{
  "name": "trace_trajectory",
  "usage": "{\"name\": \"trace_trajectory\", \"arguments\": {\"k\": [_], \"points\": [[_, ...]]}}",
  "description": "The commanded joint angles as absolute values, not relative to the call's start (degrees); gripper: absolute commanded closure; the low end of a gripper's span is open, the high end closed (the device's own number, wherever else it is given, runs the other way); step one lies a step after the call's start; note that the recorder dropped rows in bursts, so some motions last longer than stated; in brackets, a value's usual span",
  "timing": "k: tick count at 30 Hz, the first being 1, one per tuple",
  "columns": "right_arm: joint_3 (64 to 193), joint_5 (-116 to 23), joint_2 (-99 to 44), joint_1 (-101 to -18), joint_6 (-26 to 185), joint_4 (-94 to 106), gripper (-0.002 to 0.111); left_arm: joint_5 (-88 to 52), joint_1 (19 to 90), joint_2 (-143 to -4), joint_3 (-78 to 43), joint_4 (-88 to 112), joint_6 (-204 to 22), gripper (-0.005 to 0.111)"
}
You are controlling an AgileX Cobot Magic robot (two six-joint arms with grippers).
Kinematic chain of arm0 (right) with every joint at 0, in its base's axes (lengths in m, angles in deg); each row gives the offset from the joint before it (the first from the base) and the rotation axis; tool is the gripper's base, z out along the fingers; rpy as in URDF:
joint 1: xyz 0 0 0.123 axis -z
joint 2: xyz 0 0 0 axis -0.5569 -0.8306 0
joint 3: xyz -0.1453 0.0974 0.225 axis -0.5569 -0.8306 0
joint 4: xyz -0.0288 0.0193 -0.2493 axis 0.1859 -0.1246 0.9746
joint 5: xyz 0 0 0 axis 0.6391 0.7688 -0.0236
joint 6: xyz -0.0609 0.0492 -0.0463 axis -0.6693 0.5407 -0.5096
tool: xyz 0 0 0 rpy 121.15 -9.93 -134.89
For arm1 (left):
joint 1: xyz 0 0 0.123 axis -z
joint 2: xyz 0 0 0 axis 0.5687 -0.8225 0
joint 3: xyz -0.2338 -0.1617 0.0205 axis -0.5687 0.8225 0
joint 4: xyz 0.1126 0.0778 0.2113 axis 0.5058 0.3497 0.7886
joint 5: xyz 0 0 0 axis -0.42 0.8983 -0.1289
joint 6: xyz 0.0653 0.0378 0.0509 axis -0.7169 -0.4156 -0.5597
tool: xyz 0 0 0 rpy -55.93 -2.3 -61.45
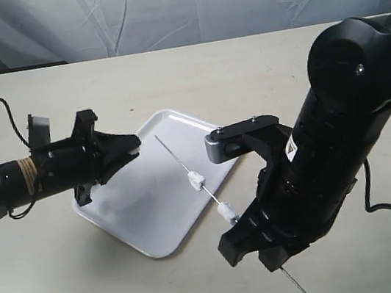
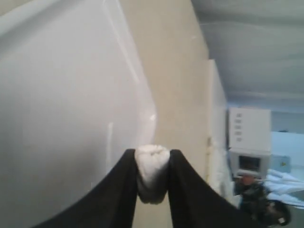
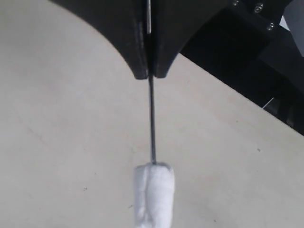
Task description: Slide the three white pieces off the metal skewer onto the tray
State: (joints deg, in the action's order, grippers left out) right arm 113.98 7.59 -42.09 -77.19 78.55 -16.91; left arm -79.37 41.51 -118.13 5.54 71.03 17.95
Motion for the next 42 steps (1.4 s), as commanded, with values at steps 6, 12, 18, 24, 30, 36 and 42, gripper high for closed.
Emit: {"name": "trace_trajectory", "arguments": {"k": [6,12,18,24,30,36,42], "points": [[113.72,6.70,-41.63,-77.26,78.51,-16.42,0.109,-64.64,46.89,-118.36,5.28,79.93,13.43,0.084],[113.72,6.35,-41.63,-77.26,78.51,-16.42,0.109,-67.43,47.14,-118.36,5.06,77.58,13.43,0.060],[113.72,2.01,-41.63,-77.26,78.61,-16.42,0.109,-77.78,47.14,-118.36,5.06,75.05,13.43,0.056],[114.25,-1.74,-41.73,-77.15,79.41,-16.07,0.109,-88.28,44.94,-118.36,5.06,76.44,14.66,0.056],[118.22,-2.24,-42.36,-77.15,83.17,-14.77,0.109,-88.28,43.22,-117.66,5.06,81.37,17.04,0.056],[119.94,-2.55,-45.25,-77.15,84.09,-14.89,0.109,-88.28,43.22,-115.15,5.06,81.82,19.56,0.056],[119.94,-3.63,-47.68,-77.15,84.70,-16.39,0.109,-88.28,43.22,-112.70,5.06,81.51,21.80,0.056]]}}
